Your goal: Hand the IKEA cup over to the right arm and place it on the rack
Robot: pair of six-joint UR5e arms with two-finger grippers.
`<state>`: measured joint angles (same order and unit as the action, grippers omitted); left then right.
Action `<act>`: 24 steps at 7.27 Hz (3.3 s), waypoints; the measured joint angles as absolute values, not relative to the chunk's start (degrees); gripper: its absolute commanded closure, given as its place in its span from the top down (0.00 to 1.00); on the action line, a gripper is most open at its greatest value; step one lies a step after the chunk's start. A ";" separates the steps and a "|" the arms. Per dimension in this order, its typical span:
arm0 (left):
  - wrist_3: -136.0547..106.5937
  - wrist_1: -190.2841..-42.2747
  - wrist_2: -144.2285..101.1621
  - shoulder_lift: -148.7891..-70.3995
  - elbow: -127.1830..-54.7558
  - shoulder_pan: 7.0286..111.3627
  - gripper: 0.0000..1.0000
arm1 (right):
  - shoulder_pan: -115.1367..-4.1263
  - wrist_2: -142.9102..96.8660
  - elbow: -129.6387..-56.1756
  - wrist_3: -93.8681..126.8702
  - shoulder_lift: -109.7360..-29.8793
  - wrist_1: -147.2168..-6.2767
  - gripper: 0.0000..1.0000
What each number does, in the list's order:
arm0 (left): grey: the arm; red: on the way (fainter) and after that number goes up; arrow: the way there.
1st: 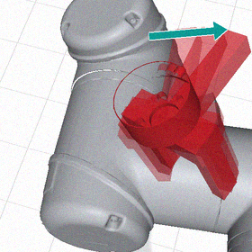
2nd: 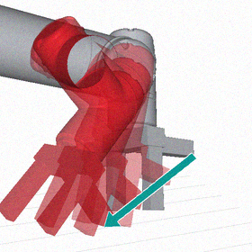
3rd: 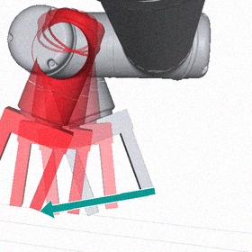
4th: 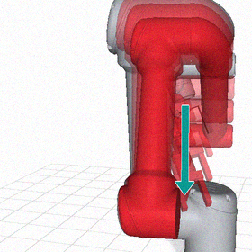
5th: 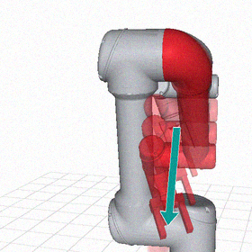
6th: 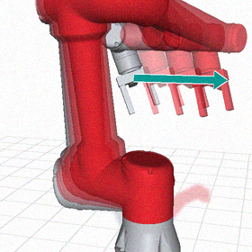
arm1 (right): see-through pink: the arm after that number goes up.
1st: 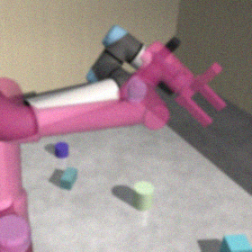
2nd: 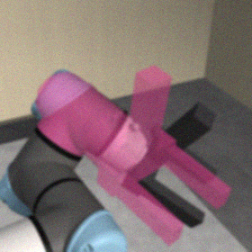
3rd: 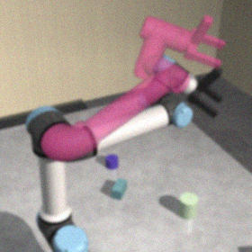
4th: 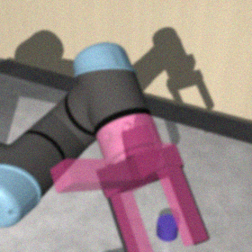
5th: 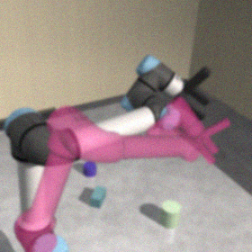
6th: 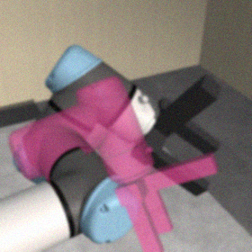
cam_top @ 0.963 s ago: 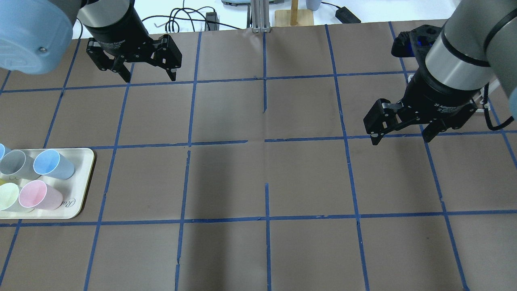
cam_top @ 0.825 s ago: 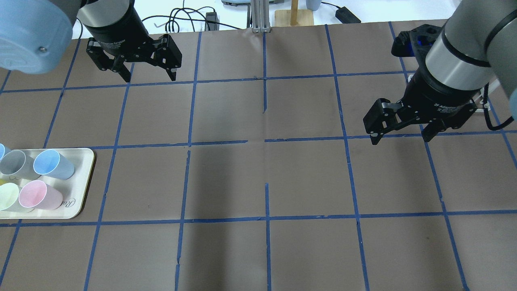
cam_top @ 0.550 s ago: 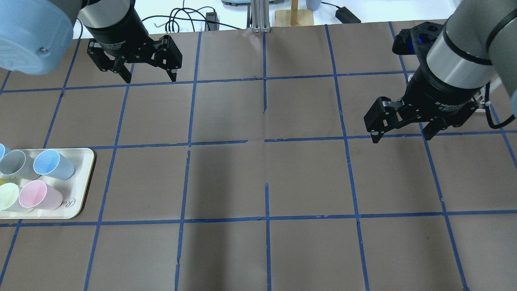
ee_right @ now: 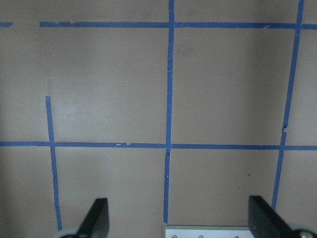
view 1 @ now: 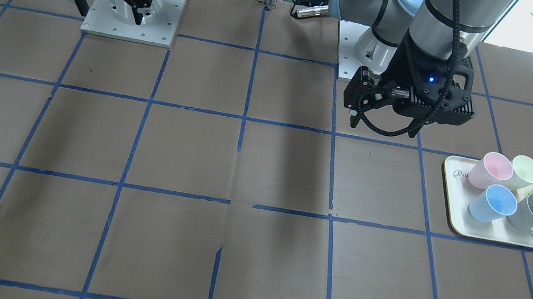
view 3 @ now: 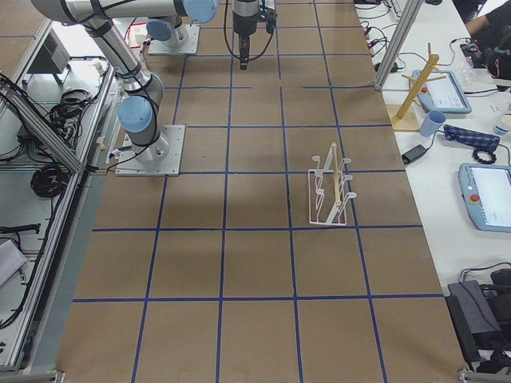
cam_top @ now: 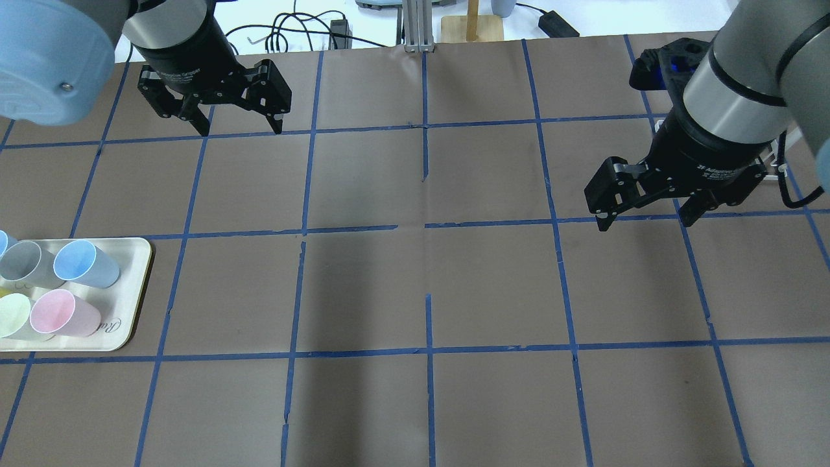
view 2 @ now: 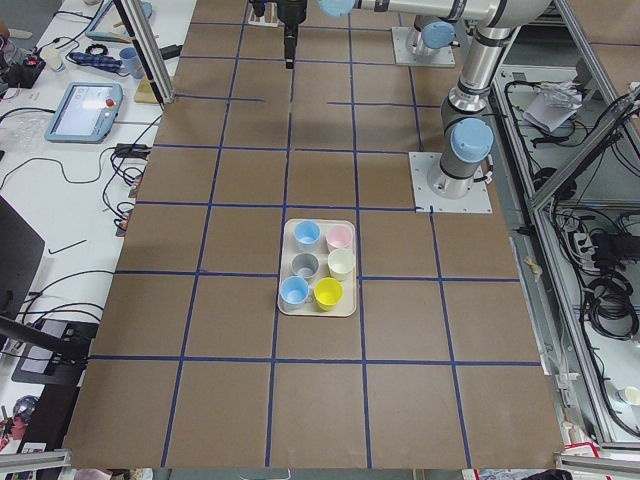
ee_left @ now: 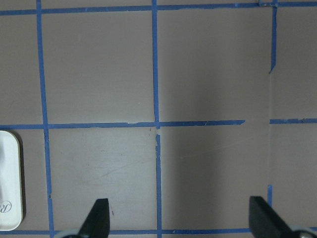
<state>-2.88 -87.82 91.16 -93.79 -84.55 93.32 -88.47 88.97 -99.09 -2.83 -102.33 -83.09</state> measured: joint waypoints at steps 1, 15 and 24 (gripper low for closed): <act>-2.45 -87.92 91.20 -93.79 -84.62 93.12 1.00 | -88.49 89.08 -99.22 -2.90 -102.32 -83.10 1.00; 50.84 -76.83 85.40 -102.26 -93.92 57.28 1.00 | -88.51 88.00 -101.32 -2.67 -103.89 -84.34 1.00; 70.09 -60.02 90.02 -111.53 -102.89 49.31 1.00 | -88.46 87.98 -101.72 -2.63 -103.92 -85.79 1.00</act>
<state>70.09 -60.02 90.02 -111.53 -102.89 49.31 -88.46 87.98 -101.72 -2.63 -103.92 -85.79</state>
